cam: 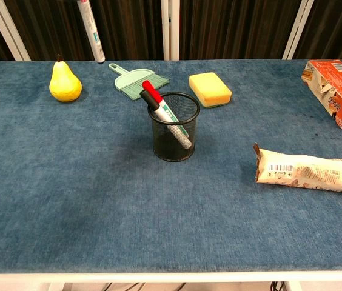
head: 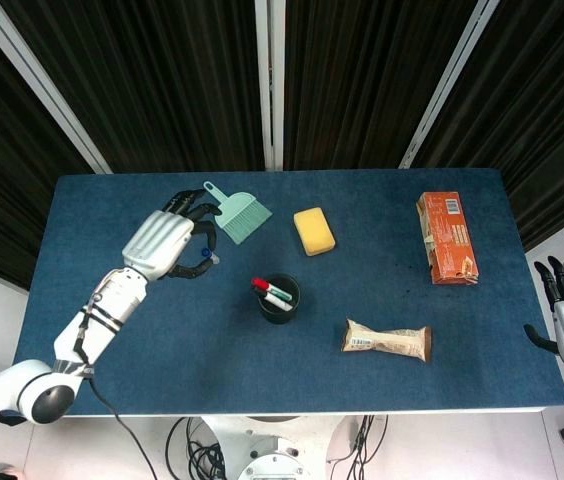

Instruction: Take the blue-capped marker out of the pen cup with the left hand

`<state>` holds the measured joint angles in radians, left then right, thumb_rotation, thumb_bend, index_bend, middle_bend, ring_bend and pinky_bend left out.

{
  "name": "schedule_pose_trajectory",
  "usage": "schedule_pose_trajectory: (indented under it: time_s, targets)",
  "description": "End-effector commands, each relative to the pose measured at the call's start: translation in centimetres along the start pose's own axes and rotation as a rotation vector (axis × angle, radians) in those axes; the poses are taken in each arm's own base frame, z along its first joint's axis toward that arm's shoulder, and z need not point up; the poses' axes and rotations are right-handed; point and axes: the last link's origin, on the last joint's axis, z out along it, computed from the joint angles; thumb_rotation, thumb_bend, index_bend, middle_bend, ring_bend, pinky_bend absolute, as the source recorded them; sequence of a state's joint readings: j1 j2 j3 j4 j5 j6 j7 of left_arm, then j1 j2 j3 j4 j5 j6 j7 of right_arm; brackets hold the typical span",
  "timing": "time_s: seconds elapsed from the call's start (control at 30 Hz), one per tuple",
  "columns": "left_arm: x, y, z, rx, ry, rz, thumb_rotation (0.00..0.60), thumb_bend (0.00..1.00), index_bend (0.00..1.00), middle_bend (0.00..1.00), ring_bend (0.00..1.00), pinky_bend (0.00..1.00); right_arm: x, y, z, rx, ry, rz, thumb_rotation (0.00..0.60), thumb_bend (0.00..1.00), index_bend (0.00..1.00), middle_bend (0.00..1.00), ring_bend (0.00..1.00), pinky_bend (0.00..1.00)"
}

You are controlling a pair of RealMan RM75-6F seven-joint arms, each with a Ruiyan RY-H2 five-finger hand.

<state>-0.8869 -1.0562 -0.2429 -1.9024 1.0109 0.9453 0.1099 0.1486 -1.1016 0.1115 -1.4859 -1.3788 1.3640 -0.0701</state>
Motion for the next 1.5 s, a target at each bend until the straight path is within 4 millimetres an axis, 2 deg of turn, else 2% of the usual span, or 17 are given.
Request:
schedule_pose_trajectory:
  time_s: [0.03, 0.33, 0.43, 0.5, 0.6, 0.63, 0.7, 0.87, 0.97, 1.07, 1.27, 1.4, 1.5]
  targets:
    - [-1.9, -2.4, 0.4, 0.046, -0.054, -0.044, 0.6, 0.38, 0.63, 0.2, 0.0, 0.07, 0.0, -0.1, 0.1, 0.0, -0.001, 0.0, 0.6, 0.14, 0.0, 0.0, 0.0, 0.0]
    - [-5.9, -6.3, 0.5, 0.109, -0.126, -0.095, 0.6, 0.38, 0.63, 0.2, 0.0, 0.07, -0.4, 0.0, 0.3, -0.006, -0.02, -0.006, 0.6, 0.14, 0.0, 0.0, 0.0, 0.0]
    - [-6.8, -7.1, 0.4, 0.125, -0.146, -0.105, 0.6, 0.38, 0.59, 0.2, 0.0, 0.07, -0.6, 0.1, 0.3, -0.008, -0.024, -0.005, 0.6, 0.14, 0.0, 0.0, 0.0, 0.0]
    - [-7.2, -7.7, 0.2, 0.134, -0.161, -0.107, 0.6, 0.37, 0.49, 0.19, 0.0, 0.07, -0.7, 0.1, 0.4, -0.009, -0.026, -0.005, 0.6, 0.14, 0.0, 0.0, 0.0, 0.0]
    - [-7.1, -8.4, -0.1, 0.144, -0.172, -0.087, 0.6, 0.3, 0.12, 0.13, 0.0, 0.06, -0.7, 0.2, 0.4, -0.012, -0.028, -0.004, 0.6, 0.14, 0.0, 0.0, 0.0, 0.0]
    - [-6.9, -8.6, -0.2, 0.147, -0.163, -0.082, 0.6, 0.29, 0.05, 0.1, 0.0, 0.06, -0.7, 0.3, 0.4, -0.013, -0.028, -0.003, 0.6, 0.14, 0.0, 0.0, 0.0, 0.0]
    - [-6.4, -9.3, -0.6, 0.162, -0.121, -0.07, 0.6, 0.27, 0.0, 0.07, 0.0, 0.06, -0.7, 0.3, 0.4, -0.012, -0.028, -0.002, 0.6, 0.14, 0.0, 0.0, 0.0, 0.0]
    - [-4.8, -11.8, -2.4, 0.227, 0.016, -0.068, 0.6, 0.26, 0.0, 0.02, 0.0, 0.05, -0.7, 0.3, 0.4, -0.005, -0.023, -0.003, 0.6, 0.14, 0.0, 0.0, 0.0, 0.0]
    - [-3.8, -13.4, -4.4, 0.252, 0.096, -0.021, 0.6, 0.26, 0.0, 0.02, 0.0, 0.05, -0.6, 0.3, 0.4, -0.004, -0.02, -0.002, 0.6, 0.14, 0.0, 0.0, 0.0, 0.0]
    - [-3.8, -14.5, -7.0, 0.26, 0.142, 0.048, 0.6, 0.26, 0.0, 0.02, 0.0, 0.04, -0.7, 0.3, 0.4, -0.003, -0.017, 0.002, 0.6, 0.14, 0.0, 0.0, 0.0, 0.0]
    - [-6.3, -16.5, -14.2, 0.262, 0.204, 0.27, 0.6, 0.25, 0.0, 0.02, 0.0, 0.01, -0.9, 0.0, 0.4, 0.012, -0.004, 0.008, 0.6, 0.14, 0.0, 0.0, 0.0, 0.0]
    - [-8.1, -17.6, -18.1, 0.328, 0.207, 0.294, 0.6, 0.23, 0.0, 0.02, 0.0, 0.01, -1.2, -0.3, 0.4, 0.022, -0.005, 0.009, 0.6, 0.14, 0.0, 0.0, 0.0, 0.0]
    - [-8.9, -18.0, -20.3, 0.365, 0.192, 0.307, 0.6, 0.23, 0.01, 0.02, 0.0, 0.01, -1.6, -0.5, 0.3, 0.028, -0.015, 0.01, 0.6, 0.14, 0.0, 0.0, 0.0, 0.0]
